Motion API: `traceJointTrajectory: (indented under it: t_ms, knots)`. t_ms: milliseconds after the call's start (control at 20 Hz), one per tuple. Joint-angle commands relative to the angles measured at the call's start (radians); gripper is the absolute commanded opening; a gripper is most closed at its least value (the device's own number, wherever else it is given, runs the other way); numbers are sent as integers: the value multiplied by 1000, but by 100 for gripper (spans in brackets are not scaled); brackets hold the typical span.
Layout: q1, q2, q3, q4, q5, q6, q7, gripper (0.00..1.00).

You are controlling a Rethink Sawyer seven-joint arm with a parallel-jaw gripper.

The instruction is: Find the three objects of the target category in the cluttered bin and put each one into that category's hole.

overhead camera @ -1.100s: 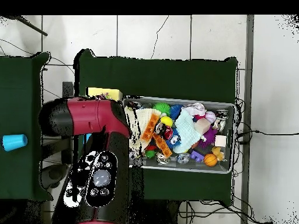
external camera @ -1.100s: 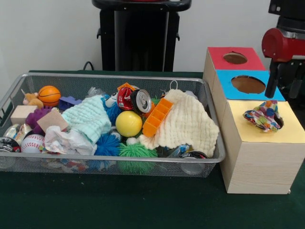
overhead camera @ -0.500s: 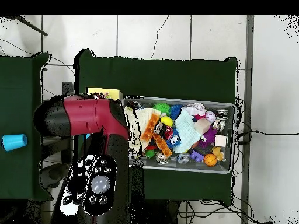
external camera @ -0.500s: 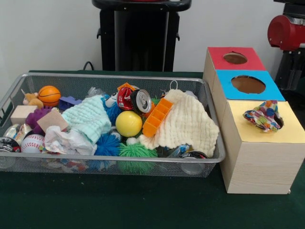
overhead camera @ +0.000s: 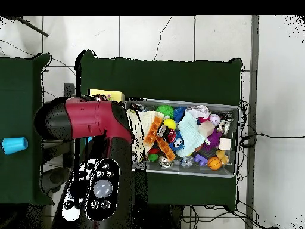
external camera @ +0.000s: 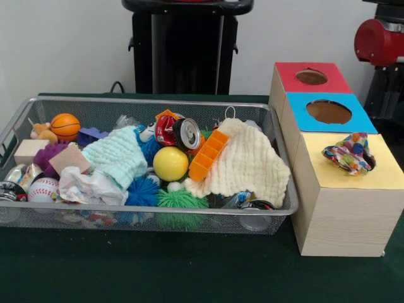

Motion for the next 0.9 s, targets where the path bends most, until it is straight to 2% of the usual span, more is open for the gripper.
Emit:
traceJointTrajectory:
  t_ms: [50,400,900]
  knots:
    - [-47,19,73,122,-5,-35,151,0]
    - [-84,6,103,158,-20,-74,110,0]
    - [-69,15,91,164,-27,-100,142,0]
